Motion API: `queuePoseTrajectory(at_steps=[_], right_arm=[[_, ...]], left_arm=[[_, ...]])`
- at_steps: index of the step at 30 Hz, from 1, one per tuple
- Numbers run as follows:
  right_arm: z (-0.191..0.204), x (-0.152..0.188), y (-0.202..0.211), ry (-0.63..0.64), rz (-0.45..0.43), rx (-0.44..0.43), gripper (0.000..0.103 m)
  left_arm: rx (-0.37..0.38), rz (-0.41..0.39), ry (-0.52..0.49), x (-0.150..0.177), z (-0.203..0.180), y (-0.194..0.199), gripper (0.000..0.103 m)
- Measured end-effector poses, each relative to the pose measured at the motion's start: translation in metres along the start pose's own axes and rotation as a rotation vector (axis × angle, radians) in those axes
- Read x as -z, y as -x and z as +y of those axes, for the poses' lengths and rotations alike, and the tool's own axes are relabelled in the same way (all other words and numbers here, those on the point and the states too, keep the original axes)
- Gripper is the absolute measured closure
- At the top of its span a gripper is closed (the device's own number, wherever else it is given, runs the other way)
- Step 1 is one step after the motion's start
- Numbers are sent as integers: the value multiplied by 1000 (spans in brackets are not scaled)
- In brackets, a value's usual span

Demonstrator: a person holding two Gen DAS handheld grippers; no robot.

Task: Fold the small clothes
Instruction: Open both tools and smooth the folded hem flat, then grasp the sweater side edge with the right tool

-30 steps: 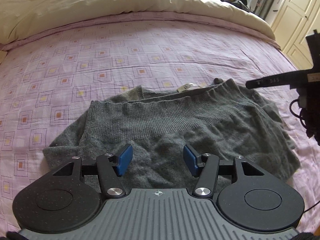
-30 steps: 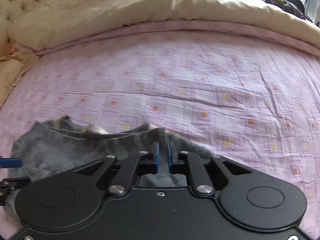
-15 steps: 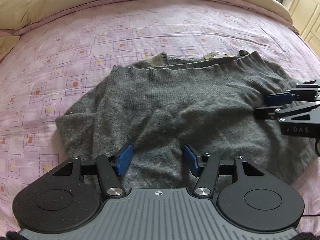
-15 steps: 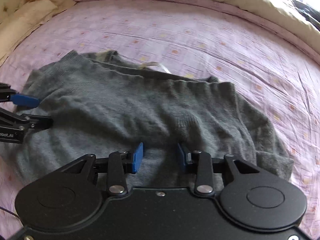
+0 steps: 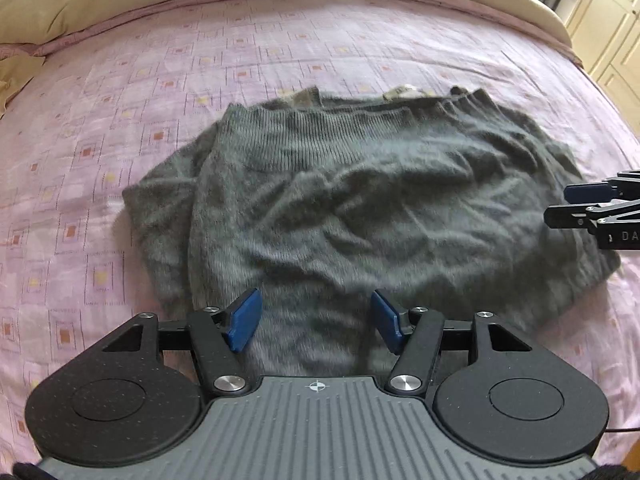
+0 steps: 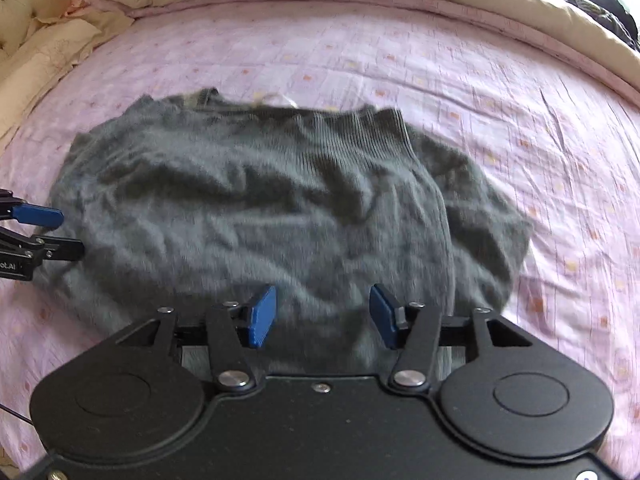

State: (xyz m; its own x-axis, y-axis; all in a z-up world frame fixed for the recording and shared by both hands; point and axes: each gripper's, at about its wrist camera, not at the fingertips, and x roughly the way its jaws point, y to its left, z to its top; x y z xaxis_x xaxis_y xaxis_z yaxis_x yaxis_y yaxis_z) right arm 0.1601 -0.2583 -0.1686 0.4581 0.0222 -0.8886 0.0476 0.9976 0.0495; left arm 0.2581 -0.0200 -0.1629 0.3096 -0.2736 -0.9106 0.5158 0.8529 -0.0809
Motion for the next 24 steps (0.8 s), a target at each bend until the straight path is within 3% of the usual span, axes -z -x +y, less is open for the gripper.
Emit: queuePoseTrajectory(at_steps=[3,8,13,15,20,24], right_arm=[[-7,29,-3,-28,72,59,43],[-22,53,10,-81,63,55,36],[-37,58,21,-189,29,-32,14],[-43,63,24,-239,31,-53,9],[-61,85,23,-357,75,-85,8],[-76,95,25,-437,48,-161,3]], left_arm=[[-16,44,7,22,0,-1,43],[-31,49,12,40,2,-2,32],[-28,65,67,33,-1,-1,28],[6,58,116,34,-2,3,27],[66,72,204,47,-15,8,23],[97,123,239,59,-26,1,20]])
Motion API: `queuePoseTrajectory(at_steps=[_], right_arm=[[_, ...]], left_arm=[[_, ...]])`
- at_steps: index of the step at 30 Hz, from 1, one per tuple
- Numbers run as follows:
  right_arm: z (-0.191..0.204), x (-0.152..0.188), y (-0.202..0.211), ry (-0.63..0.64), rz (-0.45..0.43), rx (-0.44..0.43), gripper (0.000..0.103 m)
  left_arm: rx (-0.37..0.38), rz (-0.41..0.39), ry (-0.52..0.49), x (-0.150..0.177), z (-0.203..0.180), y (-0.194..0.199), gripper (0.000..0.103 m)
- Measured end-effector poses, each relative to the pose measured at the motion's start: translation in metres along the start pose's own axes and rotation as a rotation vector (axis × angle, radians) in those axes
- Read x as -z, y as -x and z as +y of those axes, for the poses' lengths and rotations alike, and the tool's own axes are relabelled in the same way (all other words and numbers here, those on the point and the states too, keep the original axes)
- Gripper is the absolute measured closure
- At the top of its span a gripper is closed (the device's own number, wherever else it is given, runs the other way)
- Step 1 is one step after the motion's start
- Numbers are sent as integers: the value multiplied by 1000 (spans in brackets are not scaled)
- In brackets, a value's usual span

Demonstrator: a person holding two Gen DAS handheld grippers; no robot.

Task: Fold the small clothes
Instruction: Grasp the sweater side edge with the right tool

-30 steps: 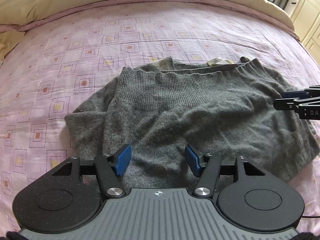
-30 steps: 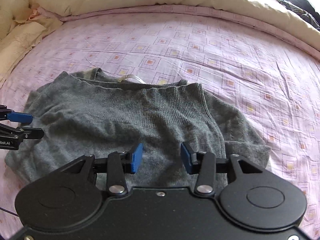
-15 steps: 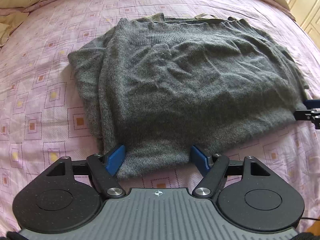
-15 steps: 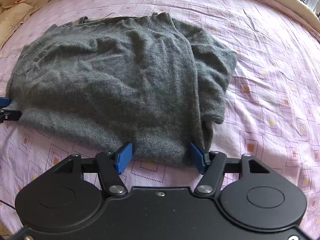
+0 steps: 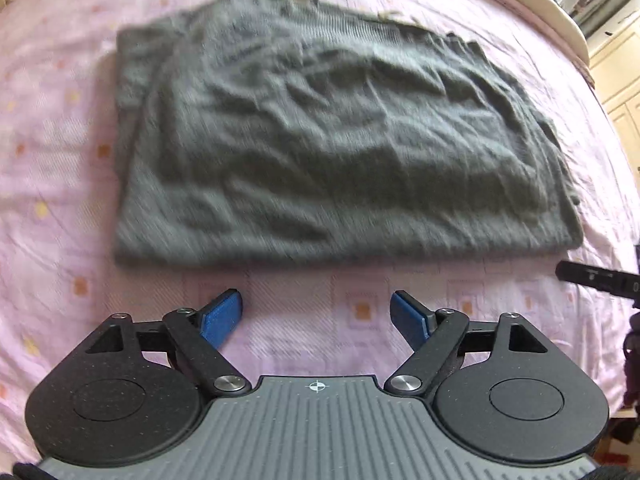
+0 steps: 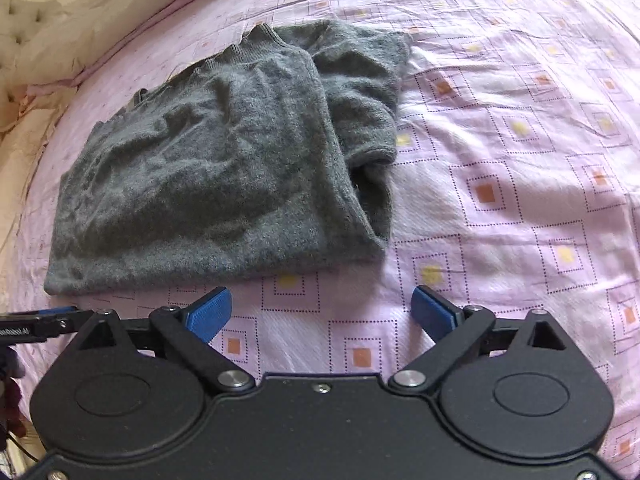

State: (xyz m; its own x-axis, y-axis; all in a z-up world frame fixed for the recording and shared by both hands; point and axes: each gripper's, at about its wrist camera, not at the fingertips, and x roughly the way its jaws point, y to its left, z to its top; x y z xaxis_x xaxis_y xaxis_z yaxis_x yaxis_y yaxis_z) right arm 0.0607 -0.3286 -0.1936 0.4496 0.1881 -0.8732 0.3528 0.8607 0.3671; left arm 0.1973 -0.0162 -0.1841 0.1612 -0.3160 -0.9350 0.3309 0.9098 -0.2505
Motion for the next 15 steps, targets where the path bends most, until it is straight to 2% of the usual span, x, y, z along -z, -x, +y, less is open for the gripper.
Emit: queuePoseTrajectory(at_steps=[6,12,15], right_arm=[[-22,-19,-3,-121,-28,-107,0],[-42,-55,-17,-199,-53,-217,0],[-45,-71,-25,-185,-51,-275,0]], left_arm=[[-18,-6,11,1,-13,-11,1],[-95,-6,26,-2,-26,-18,0],[-147,-19,2,0,-35,-21,0]])
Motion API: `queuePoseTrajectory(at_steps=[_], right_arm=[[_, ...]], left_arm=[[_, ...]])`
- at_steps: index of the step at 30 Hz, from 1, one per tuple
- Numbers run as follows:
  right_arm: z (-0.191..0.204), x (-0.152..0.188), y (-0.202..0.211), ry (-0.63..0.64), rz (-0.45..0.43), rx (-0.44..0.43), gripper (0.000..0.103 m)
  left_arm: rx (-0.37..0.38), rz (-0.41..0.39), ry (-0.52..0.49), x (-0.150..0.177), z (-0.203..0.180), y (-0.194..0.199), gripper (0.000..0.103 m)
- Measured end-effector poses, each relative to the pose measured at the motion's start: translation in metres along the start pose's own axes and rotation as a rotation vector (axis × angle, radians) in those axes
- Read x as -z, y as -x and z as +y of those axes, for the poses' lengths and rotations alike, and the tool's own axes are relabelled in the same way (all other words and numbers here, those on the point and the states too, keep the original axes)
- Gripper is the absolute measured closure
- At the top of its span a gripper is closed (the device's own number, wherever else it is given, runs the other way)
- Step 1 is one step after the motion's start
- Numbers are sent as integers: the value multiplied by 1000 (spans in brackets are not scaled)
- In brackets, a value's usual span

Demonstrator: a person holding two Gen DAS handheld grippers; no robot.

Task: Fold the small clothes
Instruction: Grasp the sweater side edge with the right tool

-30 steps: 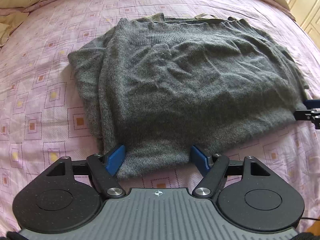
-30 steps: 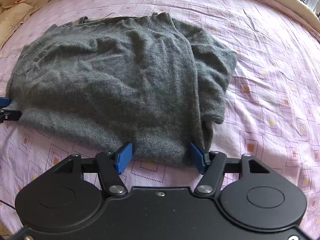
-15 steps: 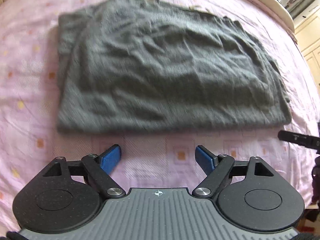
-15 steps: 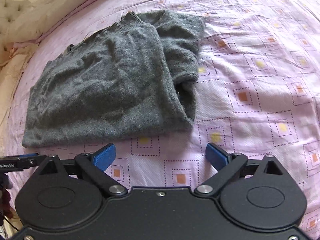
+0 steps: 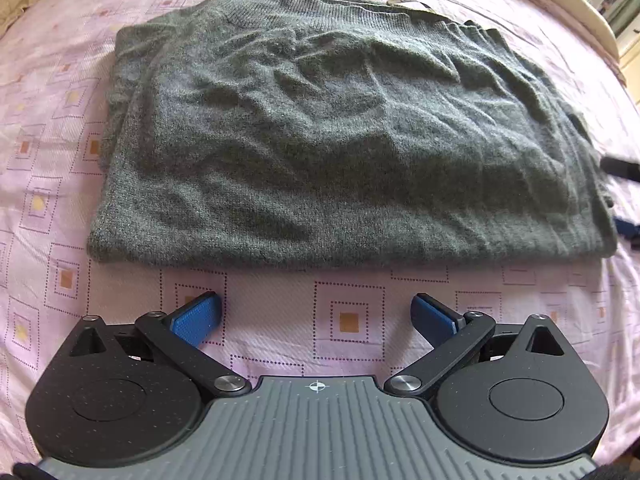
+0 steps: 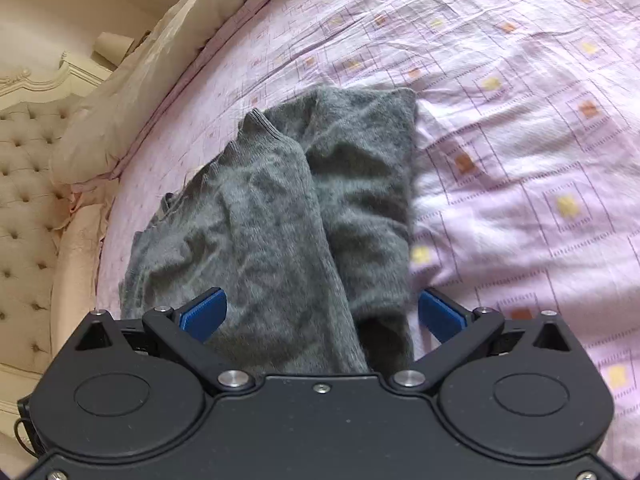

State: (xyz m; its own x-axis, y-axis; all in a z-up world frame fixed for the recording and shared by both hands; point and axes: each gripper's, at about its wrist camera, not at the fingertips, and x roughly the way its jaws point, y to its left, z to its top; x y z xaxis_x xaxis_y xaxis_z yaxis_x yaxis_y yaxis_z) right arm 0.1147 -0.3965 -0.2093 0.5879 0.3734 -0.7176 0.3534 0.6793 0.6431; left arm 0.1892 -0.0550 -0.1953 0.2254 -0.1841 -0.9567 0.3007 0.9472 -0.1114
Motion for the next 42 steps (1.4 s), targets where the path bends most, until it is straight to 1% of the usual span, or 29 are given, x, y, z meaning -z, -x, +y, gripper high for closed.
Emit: queuePoseTrajectory(at_steps=[2,4,6,8,9,10,11,12,16,18,20,23,26,29,31,33,34,36,40,42], right_arm=[[0,-10,-6,20,18,-31,0],[0,-18,-11,39,31,-58,0],[0,-27,-19,54,42,-75,0],[2,-35,-25,72,44,-94,0],[3,-38,-28,75,47,-102,0],[3,-41,-32,76,50,-113,0],[4,-43,-34,75,54,-125,0],[5,-46,-37,76,54,-133,0],[6,-49,-42,87,57,-155,0],[5,-51,-42,88,60,-161,0],[3,-51,-42,101,64,-168,0],[2,-51,-41,104,69,-182,0],[-4,-53,-40,81,75,-205,0],[-8,-55,-40,61,79,-227,0],[-9,-55,-40,60,80,-233,0],[-9,-55,-40,60,88,-236,0],[-9,-55,-40,58,91,-239,0],[-10,-55,-40,50,101,-247,0],[-12,-53,-41,46,143,-284,0],[-11,-51,-40,63,145,-282,2]], left_arm=[[-54,2,-29,1,-10,-3,0],[-97,25,-51,-3,-19,-7,0],[-99,59,-6,-12,-18,-9,0],[-65,84,48,-23,-13,-8,2],[-33,79,77,-27,-11,-4,8],[-2,70,97,-30,-9,2,20],[27,62,111,-34,-8,8,23],[39,50,117,-37,-8,15,24],[51,-46,71,-58,-19,42,24],[49,-77,54,-73,-28,45,24],[49,-92,57,-89,-31,42,24],[33,-97,71,-114,-36,28,24],[1,-99,57,-135,-42,14,24],[-28,-81,51,-150,-45,-3,24],[-46,-52,41,-156,-46,-16,24],[-74,8,21,-157,-48,-32,22],[-87,7,-4,-156,-50,-36,14],[-103,6,-37,-155,-55,-42,7],[-98,23,-10,-157,-52,-46,1],[-96,30,-15,-158,-51,-48,0]])
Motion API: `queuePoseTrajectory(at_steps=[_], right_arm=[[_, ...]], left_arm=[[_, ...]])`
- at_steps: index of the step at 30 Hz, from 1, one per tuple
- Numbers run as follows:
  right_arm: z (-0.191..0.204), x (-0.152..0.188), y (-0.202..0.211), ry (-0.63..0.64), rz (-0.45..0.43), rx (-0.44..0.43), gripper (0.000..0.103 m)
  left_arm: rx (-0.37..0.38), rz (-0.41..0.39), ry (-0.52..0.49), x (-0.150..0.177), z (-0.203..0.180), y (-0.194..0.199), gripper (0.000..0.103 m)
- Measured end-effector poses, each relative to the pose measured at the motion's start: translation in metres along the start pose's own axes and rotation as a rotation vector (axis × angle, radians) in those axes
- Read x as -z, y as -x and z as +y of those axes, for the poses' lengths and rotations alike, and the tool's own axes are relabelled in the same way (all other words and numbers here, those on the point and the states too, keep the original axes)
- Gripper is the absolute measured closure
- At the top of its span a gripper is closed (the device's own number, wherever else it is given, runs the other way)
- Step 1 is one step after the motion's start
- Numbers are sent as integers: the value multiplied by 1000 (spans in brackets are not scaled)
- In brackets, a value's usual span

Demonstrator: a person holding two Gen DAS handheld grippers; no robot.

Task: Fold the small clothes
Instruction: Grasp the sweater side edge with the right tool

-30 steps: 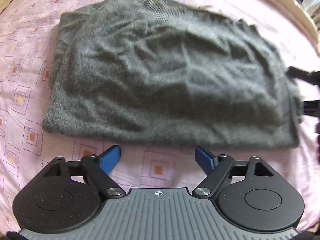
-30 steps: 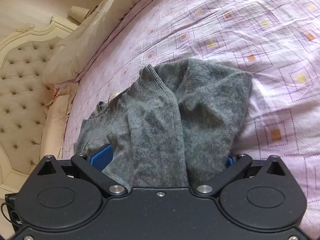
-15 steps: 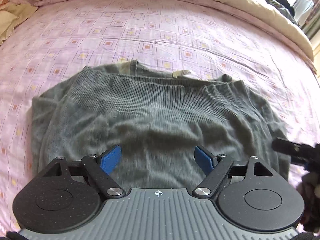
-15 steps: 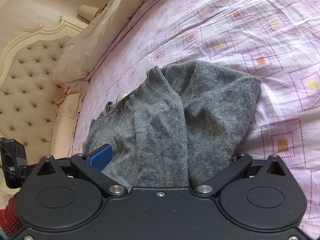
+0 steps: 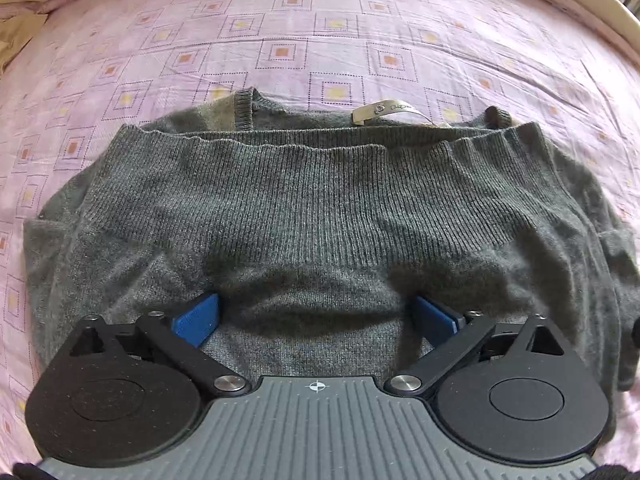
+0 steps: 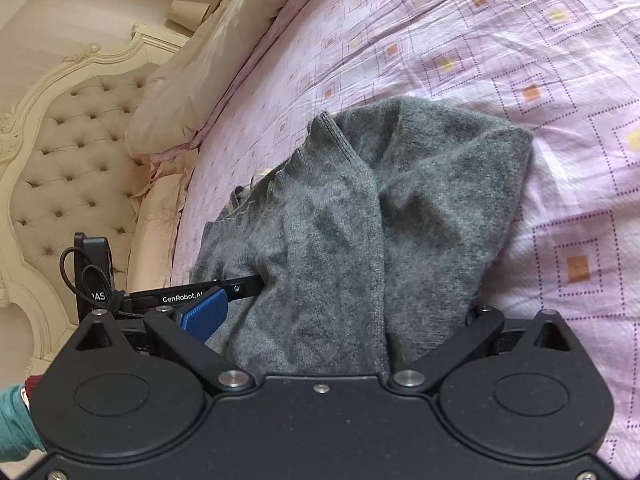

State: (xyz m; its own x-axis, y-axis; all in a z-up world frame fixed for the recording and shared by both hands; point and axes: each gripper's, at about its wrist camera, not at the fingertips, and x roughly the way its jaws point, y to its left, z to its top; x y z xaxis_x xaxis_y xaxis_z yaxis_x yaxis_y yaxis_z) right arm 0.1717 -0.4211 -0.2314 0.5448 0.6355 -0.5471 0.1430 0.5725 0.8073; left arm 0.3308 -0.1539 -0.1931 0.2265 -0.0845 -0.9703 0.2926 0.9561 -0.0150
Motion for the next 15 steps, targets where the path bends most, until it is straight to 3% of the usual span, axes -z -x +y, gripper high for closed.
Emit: queuePoseTrajectory(at_steps=[1,2,4,8,15], right_arm=[[2,1,-1,3,0,6,4],[2,1,0,-1,-1,16,12],[1,2,-2,-19,10,40,45],[5,9,-2,-12,20,121,72],[47,11,-3,71,12,309,76]], left_arm=[[0,2,-2,0,1,0,0],[1,3,-1,0,1,0,0],[2,0,-3,2,1,1,0],[2,-6,-6,2,1,1,0],[29,-6,-29,2,5,10,2]])
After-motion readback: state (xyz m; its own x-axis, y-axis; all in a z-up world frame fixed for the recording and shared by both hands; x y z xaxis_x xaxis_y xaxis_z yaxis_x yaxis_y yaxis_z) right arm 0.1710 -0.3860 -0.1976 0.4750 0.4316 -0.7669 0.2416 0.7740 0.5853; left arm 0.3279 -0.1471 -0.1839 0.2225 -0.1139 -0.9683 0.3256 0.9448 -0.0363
